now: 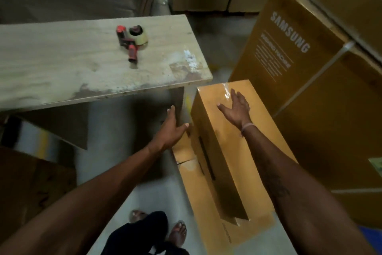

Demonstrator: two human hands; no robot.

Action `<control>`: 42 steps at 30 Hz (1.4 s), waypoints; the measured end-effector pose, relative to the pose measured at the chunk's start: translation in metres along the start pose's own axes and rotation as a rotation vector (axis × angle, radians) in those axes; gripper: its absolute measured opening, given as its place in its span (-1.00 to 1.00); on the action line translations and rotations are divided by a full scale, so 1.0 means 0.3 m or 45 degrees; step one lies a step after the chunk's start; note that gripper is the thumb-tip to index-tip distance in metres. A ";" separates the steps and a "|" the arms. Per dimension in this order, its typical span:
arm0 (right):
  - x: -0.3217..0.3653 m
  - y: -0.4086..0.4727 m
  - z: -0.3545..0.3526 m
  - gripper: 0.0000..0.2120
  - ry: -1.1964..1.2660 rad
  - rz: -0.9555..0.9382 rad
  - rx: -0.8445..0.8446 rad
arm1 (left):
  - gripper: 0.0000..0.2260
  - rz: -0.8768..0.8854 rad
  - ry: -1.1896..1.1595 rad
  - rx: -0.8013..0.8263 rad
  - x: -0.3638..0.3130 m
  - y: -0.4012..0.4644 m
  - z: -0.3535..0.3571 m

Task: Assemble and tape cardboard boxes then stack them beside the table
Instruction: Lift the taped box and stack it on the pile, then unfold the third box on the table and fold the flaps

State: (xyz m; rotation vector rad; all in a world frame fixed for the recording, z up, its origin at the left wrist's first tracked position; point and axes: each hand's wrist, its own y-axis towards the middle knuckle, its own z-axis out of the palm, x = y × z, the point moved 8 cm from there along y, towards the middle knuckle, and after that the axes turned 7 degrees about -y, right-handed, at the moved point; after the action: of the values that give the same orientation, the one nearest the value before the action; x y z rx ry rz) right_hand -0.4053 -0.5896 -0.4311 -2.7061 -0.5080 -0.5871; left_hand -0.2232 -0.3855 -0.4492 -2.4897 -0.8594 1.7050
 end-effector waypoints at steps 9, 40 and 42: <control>0.810 -0.083 0.336 -0.14 0.114 -0.533 0.308 | -0.26 -0.127 -0.136 -0.511 0.284 -0.253 -0.690; 2.720 -0.854 1.141 -0.16 0.036 -1.667 1.471 | -0.32 -0.620 -0.170 -1.906 0.562 -1.059 -1.762; 2.762 -0.885 1.209 -0.12 -0.031 -1.694 1.448 | -0.29 -0.714 -0.221 -1.933 0.652 -1.101 -1.812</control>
State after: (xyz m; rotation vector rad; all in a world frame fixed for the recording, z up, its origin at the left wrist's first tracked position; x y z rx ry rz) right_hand 0.3138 0.0077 -0.3102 -1.0488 -1.9041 -0.3152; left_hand 0.1540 0.1408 -0.2957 -1.9267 -3.3434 1.0996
